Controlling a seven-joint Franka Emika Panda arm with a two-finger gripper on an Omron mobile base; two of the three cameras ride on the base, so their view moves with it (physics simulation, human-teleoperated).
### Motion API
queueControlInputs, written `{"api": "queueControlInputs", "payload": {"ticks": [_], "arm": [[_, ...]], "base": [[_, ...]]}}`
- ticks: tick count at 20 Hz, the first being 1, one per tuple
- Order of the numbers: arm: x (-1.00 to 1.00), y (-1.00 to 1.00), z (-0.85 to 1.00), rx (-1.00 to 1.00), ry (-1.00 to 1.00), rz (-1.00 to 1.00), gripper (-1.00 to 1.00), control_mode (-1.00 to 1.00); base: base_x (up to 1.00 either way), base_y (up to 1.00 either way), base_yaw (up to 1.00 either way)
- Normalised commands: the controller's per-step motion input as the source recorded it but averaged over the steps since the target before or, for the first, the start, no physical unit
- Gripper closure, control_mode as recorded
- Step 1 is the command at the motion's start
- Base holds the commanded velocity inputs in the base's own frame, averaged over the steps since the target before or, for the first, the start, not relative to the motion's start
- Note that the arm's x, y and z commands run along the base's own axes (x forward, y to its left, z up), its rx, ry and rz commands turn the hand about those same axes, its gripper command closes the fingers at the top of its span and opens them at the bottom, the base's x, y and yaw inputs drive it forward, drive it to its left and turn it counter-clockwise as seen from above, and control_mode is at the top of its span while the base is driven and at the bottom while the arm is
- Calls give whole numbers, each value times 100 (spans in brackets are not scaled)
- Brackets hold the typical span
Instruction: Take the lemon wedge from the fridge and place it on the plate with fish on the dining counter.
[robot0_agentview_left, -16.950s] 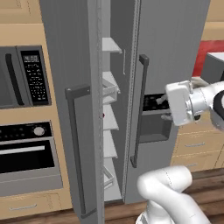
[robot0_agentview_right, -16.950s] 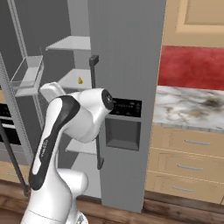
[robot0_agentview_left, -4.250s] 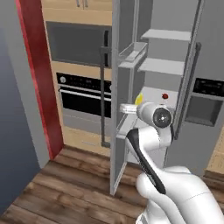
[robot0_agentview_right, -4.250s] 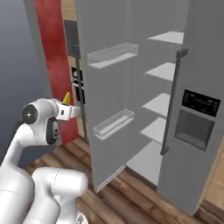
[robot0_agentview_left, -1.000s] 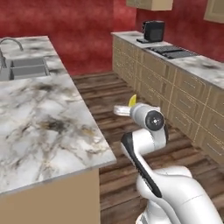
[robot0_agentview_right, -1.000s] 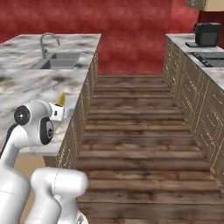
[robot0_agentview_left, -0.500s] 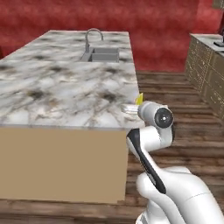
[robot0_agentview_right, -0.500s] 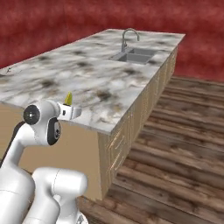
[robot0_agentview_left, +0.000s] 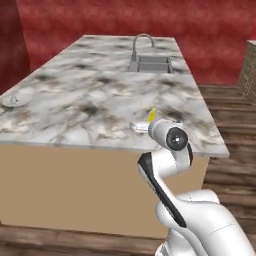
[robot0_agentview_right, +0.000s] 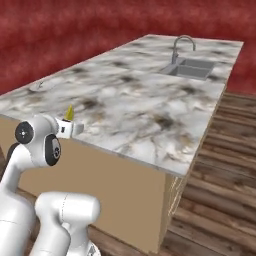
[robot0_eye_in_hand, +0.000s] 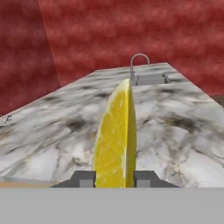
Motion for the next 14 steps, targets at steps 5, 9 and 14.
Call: {"api": "queueControlInputs", "payload": {"ticks": [5, 9, 14], "arm": [[0, 0, 0, 0, 0, 0, 100, 100], [0, 0, 0, 0, 0, 0, 100, 100], [0, 0, 0, 0, 0, 0, 100, 100]], "base": [[100, 100, -12], [48, 100, -32], [35, 100, -36]]}}
